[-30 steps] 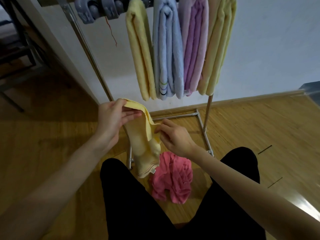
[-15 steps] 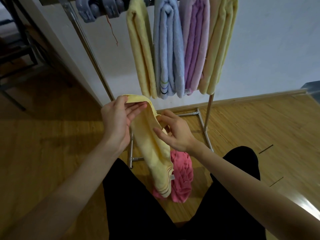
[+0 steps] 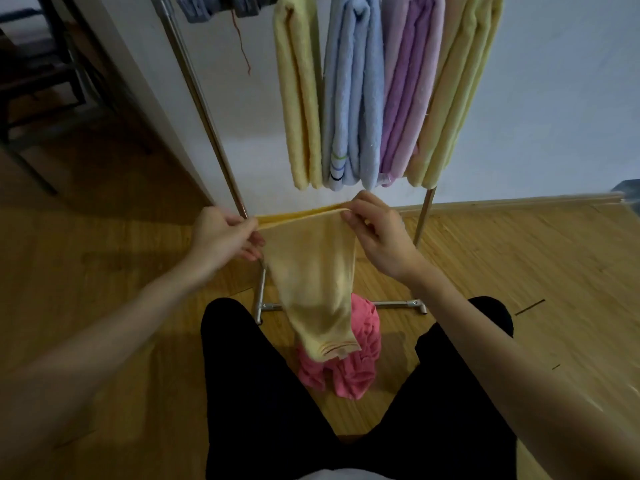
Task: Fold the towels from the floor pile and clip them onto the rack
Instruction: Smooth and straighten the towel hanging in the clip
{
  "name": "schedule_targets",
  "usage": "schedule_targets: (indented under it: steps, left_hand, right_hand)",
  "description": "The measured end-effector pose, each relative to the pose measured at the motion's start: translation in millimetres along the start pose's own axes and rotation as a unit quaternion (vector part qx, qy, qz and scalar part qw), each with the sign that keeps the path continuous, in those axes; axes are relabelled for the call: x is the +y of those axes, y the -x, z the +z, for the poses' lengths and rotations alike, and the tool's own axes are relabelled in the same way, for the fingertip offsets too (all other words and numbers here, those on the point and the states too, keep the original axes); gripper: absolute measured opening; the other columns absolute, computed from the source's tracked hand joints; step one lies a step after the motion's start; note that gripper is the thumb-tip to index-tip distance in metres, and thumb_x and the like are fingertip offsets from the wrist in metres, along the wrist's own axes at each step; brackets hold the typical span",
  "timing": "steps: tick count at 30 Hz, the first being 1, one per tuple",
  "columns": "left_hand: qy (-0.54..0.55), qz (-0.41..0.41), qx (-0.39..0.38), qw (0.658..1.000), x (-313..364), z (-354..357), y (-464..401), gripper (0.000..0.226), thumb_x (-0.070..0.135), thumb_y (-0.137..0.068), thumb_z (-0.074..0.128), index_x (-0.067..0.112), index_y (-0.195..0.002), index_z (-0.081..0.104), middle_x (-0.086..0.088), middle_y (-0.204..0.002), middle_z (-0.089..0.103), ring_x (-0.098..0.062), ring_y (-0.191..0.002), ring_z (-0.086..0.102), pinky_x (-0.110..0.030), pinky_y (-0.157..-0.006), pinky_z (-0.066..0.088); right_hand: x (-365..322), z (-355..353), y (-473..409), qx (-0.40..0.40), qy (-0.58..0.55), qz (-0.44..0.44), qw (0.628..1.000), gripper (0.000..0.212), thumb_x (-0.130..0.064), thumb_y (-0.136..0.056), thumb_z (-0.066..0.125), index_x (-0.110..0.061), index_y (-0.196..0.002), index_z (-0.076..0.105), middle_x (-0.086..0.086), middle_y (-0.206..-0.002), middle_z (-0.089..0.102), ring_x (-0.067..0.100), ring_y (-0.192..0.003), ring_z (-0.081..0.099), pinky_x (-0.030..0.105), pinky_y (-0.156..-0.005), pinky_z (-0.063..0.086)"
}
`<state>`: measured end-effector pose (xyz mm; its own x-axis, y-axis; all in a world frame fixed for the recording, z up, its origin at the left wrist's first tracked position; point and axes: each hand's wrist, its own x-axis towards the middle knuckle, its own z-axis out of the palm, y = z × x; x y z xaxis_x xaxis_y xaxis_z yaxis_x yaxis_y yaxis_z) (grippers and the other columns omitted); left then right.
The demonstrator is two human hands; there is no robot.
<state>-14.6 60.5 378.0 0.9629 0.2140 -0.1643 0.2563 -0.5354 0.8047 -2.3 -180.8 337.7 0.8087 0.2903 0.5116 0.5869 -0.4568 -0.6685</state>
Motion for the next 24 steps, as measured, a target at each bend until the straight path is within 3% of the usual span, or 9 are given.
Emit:
schedule_targets:
  steps: [3,6,10,14,17,19,24]
  left_hand:
    - [-0.153,0.013,0.000,0.988,-3,-5,-12,0.009,0.016,-0.085,0.068,0.014,-0.076,0.067,-0.005,-0.073,0.071,-0.015,-0.059,0.069,-0.026,-0.057,0.057]
    - [-0.205,0.079,0.059,0.974,4,-4,-19,0.007,0.018,-0.082,0.070,0.018,-0.086,0.065,0.000,-0.085,0.066,-0.014,-0.076,0.064,-0.027,-0.066,0.054]
    - [-0.130,0.171,0.080,0.973,25,-7,-18,0.008,0.012,-0.083,0.067,0.020,-0.084,0.067,0.005,-0.078,0.064,-0.013,-0.075,0.063,-0.029,-0.069,0.056]
    - [-0.127,0.240,0.098,0.957,42,-5,-9,0.007,0.013,-0.081,0.067,0.020,-0.079,0.069,0.008,-0.074,0.063,-0.007,-0.071,0.061,-0.027,-0.066,0.055]
    - [-0.138,0.281,0.110,0.943,50,-6,-6,0.007,0.014,-0.082,0.065,0.017,-0.081,0.071,0.008,-0.073,0.064,-0.008,-0.071,0.061,-0.030,-0.065,0.055]
    - [-0.172,0.289,0.091,0.937,56,-8,-5,0.009,0.011,-0.083,0.063,0.018,-0.080,0.069,0.010,-0.073,0.061,-0.008,-0.071,0.059,-0.029,-0.064,0.053]
    - [-0.272,0.229,-0.068,0.932,63,-9,-7,0.011,0.011,-0.078,0.069,0.022,-0.078,0.066,0.008,-0.076,0.062,-0.008,-0.072,0.059,-0.026,-0.061,0.051]
  right_hand:
    - [-2,-1,-4,-0.051,0.016,-0.015,0.998,0.021,-0.017,-0.098,0.048,-0.006,-0.092,0.065,-0.005,-0.085,0.048,0.006,-0.070,0.046,0.029,-0.062,0.042]
    - [0,-3,-4,-0.047,0.010,-0.023,0.999,0.017,-0.015,-0.096,0.053,-0.008,-0.094,0.069,-0.003,-0.084,0.052,0.008,-0.070,0.049,0.025,-0.062,0.042]
    - [9,-20,-1,-0.001,-0.007,0.007,1.000,0.014,-0.013,-0.093,0.060,-0.010,-0.098,0.073,0.002,-0.084,0.059,0.016,-0.071,0.055,0.019,-0.062,0.041]
    - [16,-38,-2,0.026,0.012,0.021,0.999,0.013,-0.010,-0.089,0.065,-0.008,-0.098,0.075,0.003,-0.085,0.062,0.008,-0.066,0.053,0.014,-0.058,0.039]
    - [16,-47,-4,0.055,0.011,0.022,0.998,0.011,-0.008,-0.086,0.069,-0.007,-0.094,0.076,0.003,-0.085,0.066,0.005,-0.065,0.057,0.019,-0.056,0.046]
    - [15,-49,-4,0.072,0.008,0.017,0.997,0.010,-0.008,-0.084,0.071,-0.006,-0.093,0.076,0.004,-0.087,0.068,0.009,-0.069,0.063,0.025,-0.062,0.054]
    - [10,-50,-6,0.100,-0.005,0.020,0.995,0.011,-0.004,-0.080,0.074,-0.004,-0.092,0.075,0.004,-0.088,0.072,0.011,-0.078,0.068,0.027,-0.073,0.058]
